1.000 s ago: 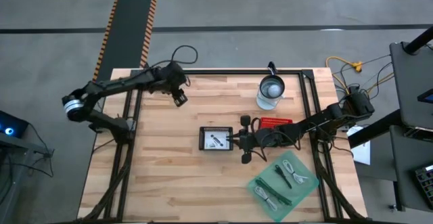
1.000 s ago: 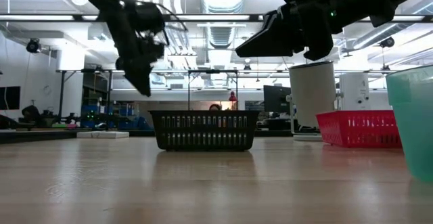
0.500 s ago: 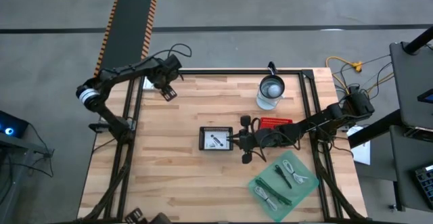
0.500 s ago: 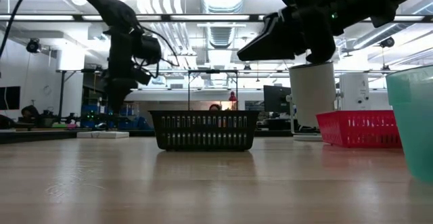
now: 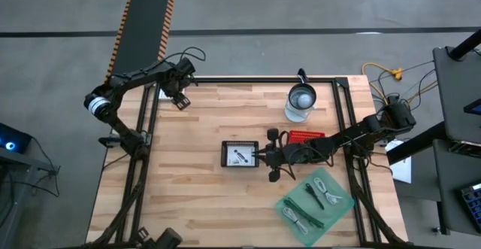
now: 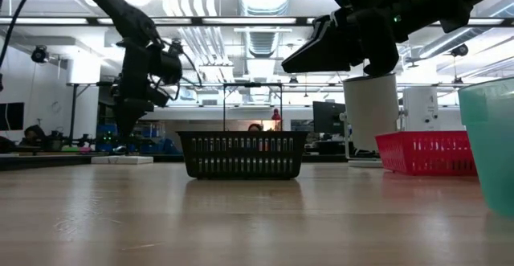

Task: Pick and place items into bin
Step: Put the white card reader box into the black bin

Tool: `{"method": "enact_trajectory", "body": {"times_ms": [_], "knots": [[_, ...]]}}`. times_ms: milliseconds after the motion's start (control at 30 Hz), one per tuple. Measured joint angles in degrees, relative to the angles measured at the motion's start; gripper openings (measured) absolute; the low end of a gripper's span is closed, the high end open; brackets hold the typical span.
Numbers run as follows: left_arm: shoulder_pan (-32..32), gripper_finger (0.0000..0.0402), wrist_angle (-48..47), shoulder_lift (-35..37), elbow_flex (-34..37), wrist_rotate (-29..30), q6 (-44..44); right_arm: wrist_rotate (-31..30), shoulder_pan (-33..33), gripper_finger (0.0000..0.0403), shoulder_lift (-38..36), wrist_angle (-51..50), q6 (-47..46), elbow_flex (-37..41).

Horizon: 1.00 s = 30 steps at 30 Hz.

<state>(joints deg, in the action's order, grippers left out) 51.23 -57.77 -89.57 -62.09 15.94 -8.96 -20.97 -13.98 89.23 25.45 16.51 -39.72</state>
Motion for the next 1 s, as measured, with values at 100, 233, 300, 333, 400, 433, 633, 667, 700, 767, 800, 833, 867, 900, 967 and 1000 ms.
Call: {"method": "enact_trajectory", "body": {"times_ms": [100,233,300,333,400,433,633,667,700,767,800,833,867,900,967,1000], "knots": [[1.63,0.0146,-0.09,-1.16,0.2,0.06,-0.43,0.0,0.0,0.0029,0.0,0.0,0.0,0.0],[3.48,0.0146,-0.15,-3.78,0.18,0.44,-0.64,0.0,0.0,0.0029,0.0,0.02,0.0,0.0],[4.05,0.0146,-0.21,-5.36,0.18,0.54,-1.05,-0.02,0.0,0.0029,0.0,0.02,0.06,0.0],[4.22,0.0146,-0.2,-6.2,0.18,0.66,-1.65,-0.02,0.02,0.0029,0.0,0.02,0.18,0.0],[4.32,0.0146,-0.25,-7.98,0.18,0.92,-3.23,-0.02,0.0,0.0029,0.0,0.03,0.2,0.0],[4.32,0.0146,-0.19,-8.9,0.16,1.15,-3.73,-0.02,0.0,0.0029,0.0,0.04,0.2,0.0],[4.27,0.0146,0.17,-13.25,-0.09,7.09,-8.61,-0.04,0.02,0.0029,0.0,0.04,0.2,0.0],[4.27,0.0146,0.19,-13.61,-0.09,8.31,-9.09,-0.04,0.01,0.0029,0.0,0.06,0.21,0.0],[4.27,0.0146,0.33,-13.92,-0.11,9.35,-9.4,-0.04,0.01,0.0029,0.0,0.07,0.21,0.0],[4.27,0.0146,0.6,-14.21,-0.13,10.39,-9.6,-0.07,0.02,0.0029,-0.01,0.07,0.21,0.0],[4.27,0.0146,0.56,-14.14,-0.13,10.42,-10.02,-0.07,0.02,0.0029,0.0,0.07,0.22,0.0],[4.27,0.0146,0.68,-14.01,-0.13,10.45,-10.67,-0.09,0.02,0.0029,0.0,0.07,0.21,0.0],[4.27,0.0146,0.84,-13.79,-0.13,10.4,-11.24,-0.09,0.02,0.0029,0.0,0.07,0.22,0.0],[4.27,0.0146,1.03,-13.66,-0.13,10.29,-12.01,-0.09,0.02,0.0029,0.0,0.07,0.22,0.0],[4.27,0.0146,1.68,-13.57,-0.12,9.56,-14.09,-0.11,0.02,0.0029,0.0,0.07,0.22,0.0],[4.27,0.0146,2.25,-13.59,-0.08,8.56,-15.48,-0.09,0.02,0.0029,0.0,0.07,0.22,0.0]]}}
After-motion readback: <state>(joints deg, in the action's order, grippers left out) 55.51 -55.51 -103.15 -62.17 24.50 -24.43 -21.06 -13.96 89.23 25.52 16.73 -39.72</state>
